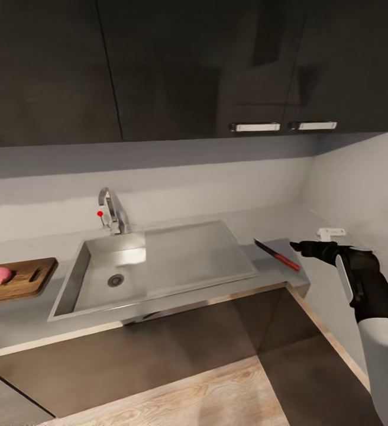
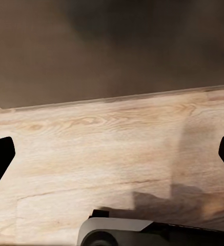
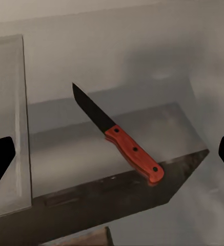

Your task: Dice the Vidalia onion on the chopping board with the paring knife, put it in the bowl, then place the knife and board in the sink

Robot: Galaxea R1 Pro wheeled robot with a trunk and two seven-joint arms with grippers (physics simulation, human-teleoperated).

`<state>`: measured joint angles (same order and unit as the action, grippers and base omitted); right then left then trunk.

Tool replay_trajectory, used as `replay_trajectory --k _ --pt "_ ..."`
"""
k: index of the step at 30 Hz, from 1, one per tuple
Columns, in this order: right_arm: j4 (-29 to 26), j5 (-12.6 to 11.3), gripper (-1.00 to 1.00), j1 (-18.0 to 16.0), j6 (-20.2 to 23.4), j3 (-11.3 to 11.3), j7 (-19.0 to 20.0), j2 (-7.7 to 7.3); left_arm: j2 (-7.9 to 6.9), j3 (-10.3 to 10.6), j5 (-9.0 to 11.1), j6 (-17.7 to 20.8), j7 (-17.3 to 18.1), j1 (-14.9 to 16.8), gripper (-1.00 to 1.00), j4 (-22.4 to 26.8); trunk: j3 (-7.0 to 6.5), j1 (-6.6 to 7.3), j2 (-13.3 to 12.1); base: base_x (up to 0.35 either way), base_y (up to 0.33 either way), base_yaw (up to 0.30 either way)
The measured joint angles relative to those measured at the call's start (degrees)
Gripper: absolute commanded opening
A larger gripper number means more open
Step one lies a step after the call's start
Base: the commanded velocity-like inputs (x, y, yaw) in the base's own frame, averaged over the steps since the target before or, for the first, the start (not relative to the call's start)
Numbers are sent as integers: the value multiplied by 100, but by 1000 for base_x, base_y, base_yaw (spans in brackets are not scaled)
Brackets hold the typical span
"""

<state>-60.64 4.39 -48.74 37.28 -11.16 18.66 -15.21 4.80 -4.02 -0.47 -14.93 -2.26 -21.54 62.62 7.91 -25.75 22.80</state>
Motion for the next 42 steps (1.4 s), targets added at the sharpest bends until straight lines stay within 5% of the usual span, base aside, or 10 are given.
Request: replay_trajectory --k 12,22,42 --pt "246 2 100 1 -301 2 4 -9 0 2 0 8 0 1 100 -7 1 1 0 39 -61 9" --pt "588 405 100 0 -462 8 -1 14 0 -7 3 8 0 1 100 -2 1 1 0 166 -184 15" --pt "762 432 100 1 -744 9 7 22 0 -11 8 9 0 -1 100 0 1 0 0 14 -15 6"
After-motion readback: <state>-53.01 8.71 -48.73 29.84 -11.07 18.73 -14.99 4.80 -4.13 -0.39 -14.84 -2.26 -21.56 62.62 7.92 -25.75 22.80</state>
